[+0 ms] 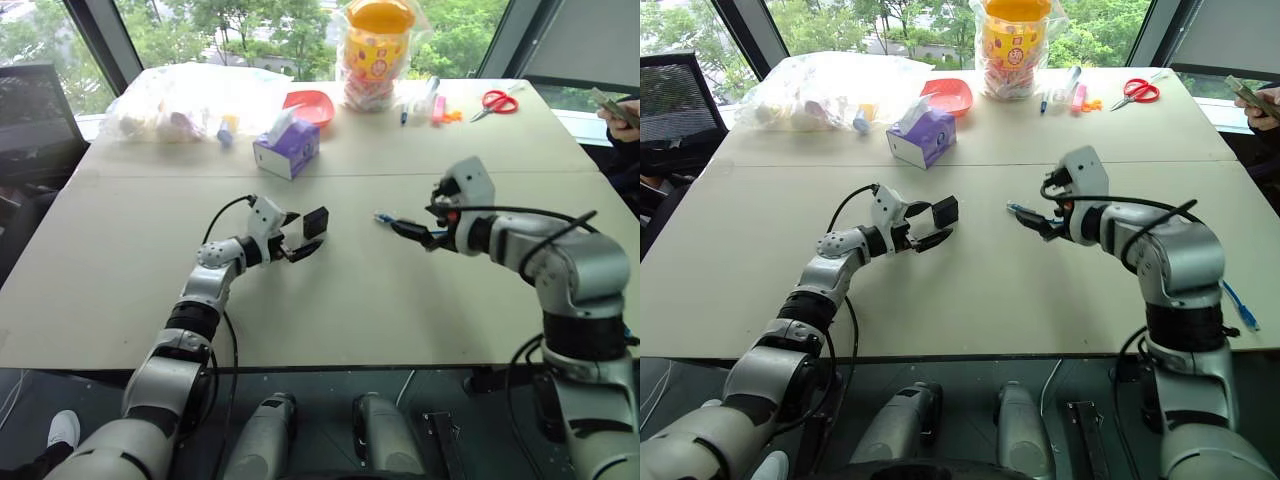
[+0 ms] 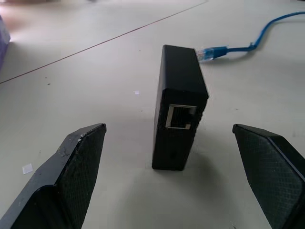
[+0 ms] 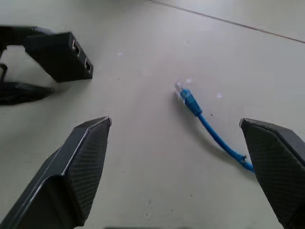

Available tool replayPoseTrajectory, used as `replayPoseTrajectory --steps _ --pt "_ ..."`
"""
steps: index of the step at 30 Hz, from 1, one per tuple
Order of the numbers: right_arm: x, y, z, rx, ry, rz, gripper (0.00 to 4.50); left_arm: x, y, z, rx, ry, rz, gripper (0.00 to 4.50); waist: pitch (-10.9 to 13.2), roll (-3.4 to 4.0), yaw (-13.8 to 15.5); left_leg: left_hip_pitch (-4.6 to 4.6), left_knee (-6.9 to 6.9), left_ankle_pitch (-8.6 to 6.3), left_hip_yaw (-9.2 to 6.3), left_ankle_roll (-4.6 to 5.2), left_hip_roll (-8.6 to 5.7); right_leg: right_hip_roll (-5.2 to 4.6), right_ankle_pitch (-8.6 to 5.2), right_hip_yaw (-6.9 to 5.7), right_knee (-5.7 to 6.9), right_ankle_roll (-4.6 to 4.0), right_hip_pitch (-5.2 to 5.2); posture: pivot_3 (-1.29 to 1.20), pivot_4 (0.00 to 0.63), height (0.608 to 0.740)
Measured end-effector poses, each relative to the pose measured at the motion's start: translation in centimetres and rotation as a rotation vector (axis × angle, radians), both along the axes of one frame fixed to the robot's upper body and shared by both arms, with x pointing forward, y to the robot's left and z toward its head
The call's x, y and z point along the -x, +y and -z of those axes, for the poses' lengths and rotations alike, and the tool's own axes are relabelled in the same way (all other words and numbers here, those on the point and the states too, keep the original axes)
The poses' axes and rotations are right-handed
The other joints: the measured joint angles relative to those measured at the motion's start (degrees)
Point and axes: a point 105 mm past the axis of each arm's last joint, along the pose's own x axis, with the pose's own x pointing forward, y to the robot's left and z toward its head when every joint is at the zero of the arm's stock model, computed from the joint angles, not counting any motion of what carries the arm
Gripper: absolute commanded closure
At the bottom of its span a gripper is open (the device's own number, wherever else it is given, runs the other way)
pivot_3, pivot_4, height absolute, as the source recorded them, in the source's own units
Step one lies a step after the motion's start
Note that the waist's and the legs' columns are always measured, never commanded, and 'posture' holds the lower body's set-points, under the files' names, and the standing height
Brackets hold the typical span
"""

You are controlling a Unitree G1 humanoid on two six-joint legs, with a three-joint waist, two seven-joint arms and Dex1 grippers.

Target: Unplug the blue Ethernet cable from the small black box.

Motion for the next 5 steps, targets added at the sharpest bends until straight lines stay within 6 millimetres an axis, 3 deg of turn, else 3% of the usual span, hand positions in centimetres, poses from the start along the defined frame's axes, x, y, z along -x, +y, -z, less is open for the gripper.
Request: replayPoseTrajectory --steps 5 --pt "3.5 0.6 0.8 0.029 0.058 -0.168 0.0 1.8 1.2 -2.8 0.008 -0.008 0.077 0.05 0.0 0.0 -0.12 0.02 0.05 0.0 0.02 0.0 0.04 0.0 -0.01 0.0 -0.03 -0.02 0.03 0.0 0.15 0.74"
